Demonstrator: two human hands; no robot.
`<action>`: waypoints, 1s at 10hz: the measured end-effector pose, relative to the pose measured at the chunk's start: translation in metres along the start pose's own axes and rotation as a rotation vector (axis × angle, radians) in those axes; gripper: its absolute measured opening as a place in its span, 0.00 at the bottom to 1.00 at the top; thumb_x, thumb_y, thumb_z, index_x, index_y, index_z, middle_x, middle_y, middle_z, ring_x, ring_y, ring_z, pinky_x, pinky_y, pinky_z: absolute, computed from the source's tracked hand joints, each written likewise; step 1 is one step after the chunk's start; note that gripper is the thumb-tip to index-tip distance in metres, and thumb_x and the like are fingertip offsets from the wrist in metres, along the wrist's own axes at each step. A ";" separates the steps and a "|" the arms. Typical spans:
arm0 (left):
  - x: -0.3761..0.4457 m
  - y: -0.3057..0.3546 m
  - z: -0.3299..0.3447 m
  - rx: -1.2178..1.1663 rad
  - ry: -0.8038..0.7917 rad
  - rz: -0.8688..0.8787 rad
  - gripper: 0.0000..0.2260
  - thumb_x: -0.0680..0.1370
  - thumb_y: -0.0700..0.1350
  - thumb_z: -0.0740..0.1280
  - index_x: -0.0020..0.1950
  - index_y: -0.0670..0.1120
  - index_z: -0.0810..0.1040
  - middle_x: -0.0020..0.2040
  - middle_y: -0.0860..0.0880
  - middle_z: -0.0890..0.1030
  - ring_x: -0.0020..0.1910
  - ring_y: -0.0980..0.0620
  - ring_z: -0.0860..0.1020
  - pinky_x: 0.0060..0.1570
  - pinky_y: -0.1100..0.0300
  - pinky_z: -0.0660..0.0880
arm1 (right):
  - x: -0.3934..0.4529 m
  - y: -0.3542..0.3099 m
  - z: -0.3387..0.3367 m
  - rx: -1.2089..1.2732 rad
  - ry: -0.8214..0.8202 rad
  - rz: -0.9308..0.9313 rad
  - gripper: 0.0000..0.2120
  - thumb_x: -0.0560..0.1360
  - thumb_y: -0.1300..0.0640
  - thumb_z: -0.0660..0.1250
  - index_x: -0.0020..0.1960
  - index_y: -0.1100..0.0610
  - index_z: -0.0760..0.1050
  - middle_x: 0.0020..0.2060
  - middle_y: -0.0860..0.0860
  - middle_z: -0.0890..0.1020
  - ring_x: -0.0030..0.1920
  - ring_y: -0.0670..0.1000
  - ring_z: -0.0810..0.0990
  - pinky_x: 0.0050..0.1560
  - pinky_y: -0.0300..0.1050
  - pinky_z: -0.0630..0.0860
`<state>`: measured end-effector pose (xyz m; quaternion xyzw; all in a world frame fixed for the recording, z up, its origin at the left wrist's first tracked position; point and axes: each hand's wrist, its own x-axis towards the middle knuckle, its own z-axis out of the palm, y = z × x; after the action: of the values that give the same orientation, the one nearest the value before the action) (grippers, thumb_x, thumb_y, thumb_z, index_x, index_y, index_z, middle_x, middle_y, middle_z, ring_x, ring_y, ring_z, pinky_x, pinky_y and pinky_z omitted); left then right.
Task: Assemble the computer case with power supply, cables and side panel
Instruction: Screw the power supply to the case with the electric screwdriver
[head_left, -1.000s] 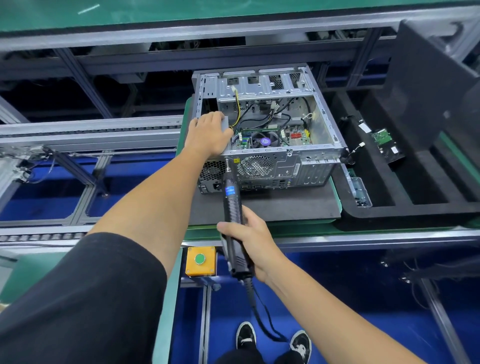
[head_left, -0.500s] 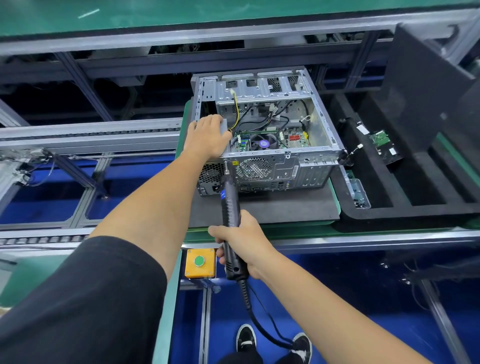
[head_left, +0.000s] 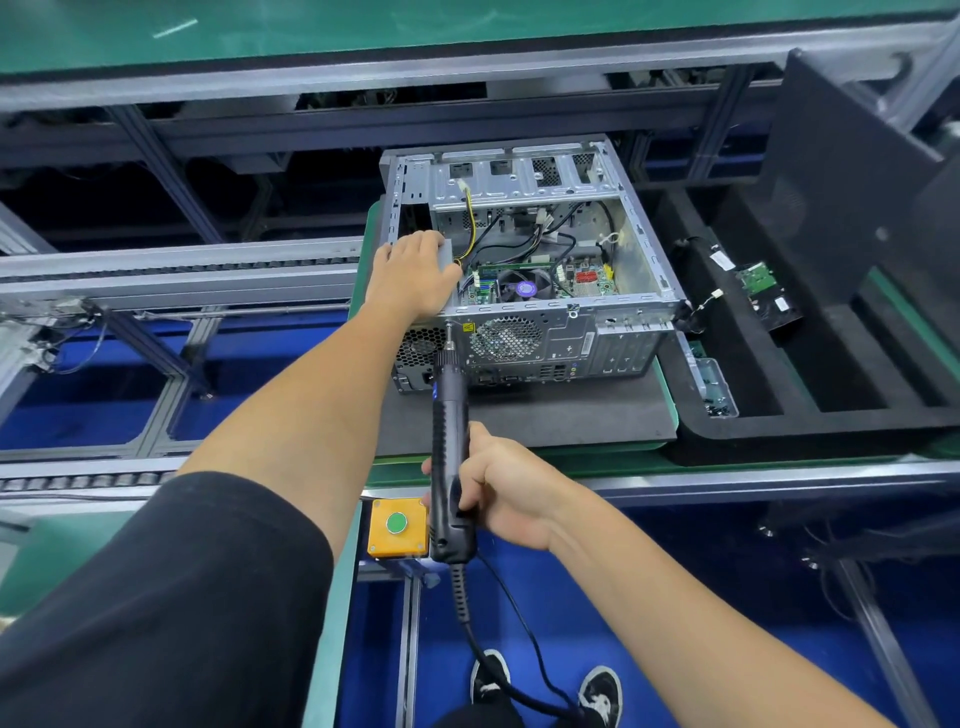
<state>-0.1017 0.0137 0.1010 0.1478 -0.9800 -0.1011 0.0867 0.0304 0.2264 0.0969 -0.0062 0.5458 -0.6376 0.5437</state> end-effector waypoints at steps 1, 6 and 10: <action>0.000 -0.001 0.001 0.003 0.002 0.001 0.21 0.79 0.51 0.55 0.70 0.45 0.66 0.69 0.46 0.70 0.68 0.46 0.66 0.69 0.48 0.57 | -0.001 -0.001 0.002 -0.037 0.038 0.017 0.25 0.65 0.78 0.48 0.57 0.58 0.62 0.53 0.59 0.62 0.51 0.60 0.61 0.48 0.53 0.61; 0.001 -0.002 0.002 0.001 0.000 0.008 0.22 0.79 0.51 0.55 0.71 0.45 0.65 0.69 0.46 0.70 0.68 0.46 0.66 0.70 0.49 0.56 | -0.001 -0.003 0.007 -0.089 0.113 0.062 0.33 0.65 0.75 0.52 0.68 0.56 0.63 0.48 0.59 0.67 0.50 0.60 0.68 0.50 0.56 0.69; 0.000 -0.002 0.002 -0.007 0.009 0.011 0.21 0.79 0.51 0.55 0.70 0.45 0.66 0.69 0.47 0.70 0.68 0.48 0.66 0.70 0.49 0.55 | -0.001 0.002 0.019 0.031 0.152 -0.106 0.15 0.77 0.53 0.72 0.52 0.60 0.69 0.41 0.62 0.82 0.31 0.54 0.81 0.32 0.46 0.80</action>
<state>-0.1013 0.0126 0.0984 0.1426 -0.9800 -0.1032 0.0924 0.0434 0.2138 0.1041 0.0218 0.5746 -0.6723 0.4662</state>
